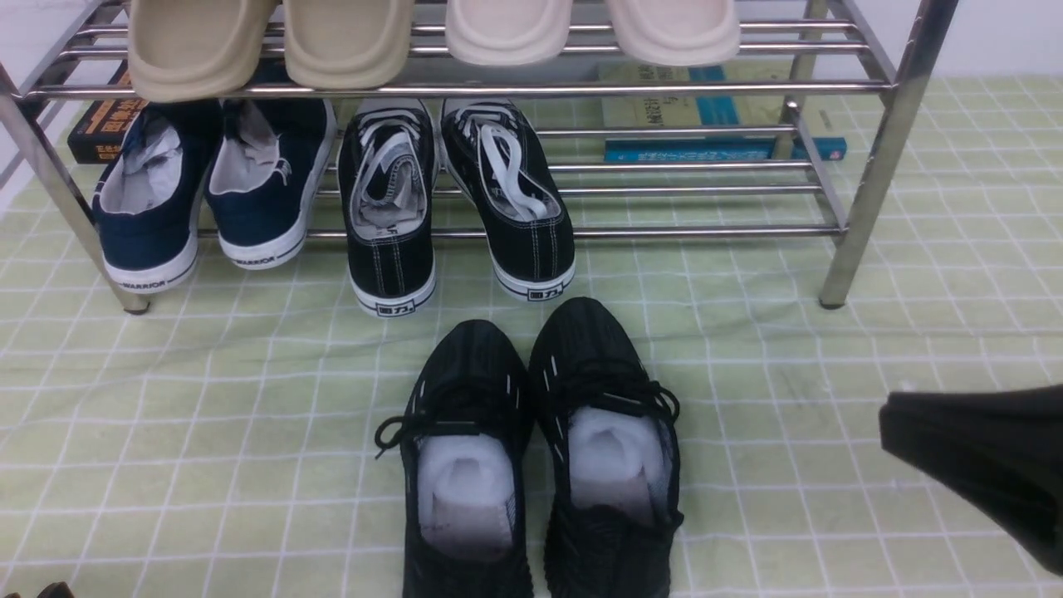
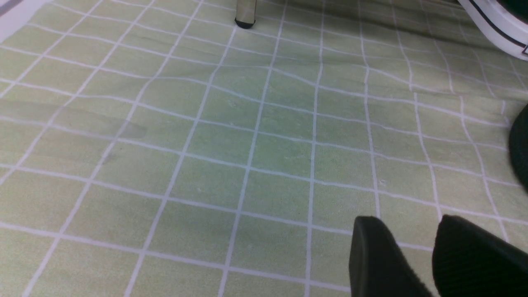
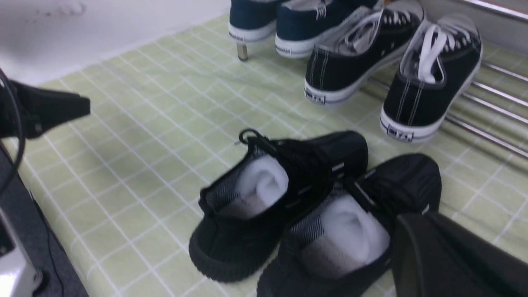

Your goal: Take the shoes off the shelf with your hand from the green coffee tablecloth.

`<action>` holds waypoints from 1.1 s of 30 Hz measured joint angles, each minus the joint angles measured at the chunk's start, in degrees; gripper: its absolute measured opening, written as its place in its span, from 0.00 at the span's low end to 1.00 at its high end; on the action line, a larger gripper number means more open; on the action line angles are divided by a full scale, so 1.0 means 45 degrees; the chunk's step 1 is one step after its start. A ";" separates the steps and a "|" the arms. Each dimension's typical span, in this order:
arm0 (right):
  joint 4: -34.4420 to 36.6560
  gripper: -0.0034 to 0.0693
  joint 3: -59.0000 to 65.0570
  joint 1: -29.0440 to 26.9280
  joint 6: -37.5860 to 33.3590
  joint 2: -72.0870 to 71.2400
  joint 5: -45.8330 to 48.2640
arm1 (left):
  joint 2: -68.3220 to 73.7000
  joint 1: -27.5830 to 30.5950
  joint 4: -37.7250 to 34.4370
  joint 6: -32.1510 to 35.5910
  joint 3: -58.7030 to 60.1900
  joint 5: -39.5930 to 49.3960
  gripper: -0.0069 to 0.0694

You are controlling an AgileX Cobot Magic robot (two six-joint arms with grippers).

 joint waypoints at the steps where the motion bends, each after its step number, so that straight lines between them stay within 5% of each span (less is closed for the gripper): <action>1: 0.0000 0.04 0.0003 0.0000 0.0000 0.0000 0.0045 | 0.0000 0.0000 0.0000 0.0000 0.0000 0.0000 0.41; 16: 0.0714 0.05 0.0013 0.0000 -0.0220 0.0000 0.0164 | 0.0000 0.0000 0.0000 0.0000 0.0000 0.0000 0.41; 22: 0.3278 0.06 0.0085 -0.0327 -0.3383 -0.0344 0.0322 | 0.0000 0.0000 0.0000 0.0000 0.0000 0.0000 0.41; 26: 0.5534 0.06 0.1295 -0.2383 -0.5936 -0.1322 -0.0172 | 0.0000 0.0000 0.0000 0.0000 0.0000 0.0000 0.41; 33: 0.6051 0.07 0.4833 -0.6926 -0.6191 -0.4571 -0.0556 | 0.0000 0.0000 0.0000 0.0000 0.0000 0.0000 0.41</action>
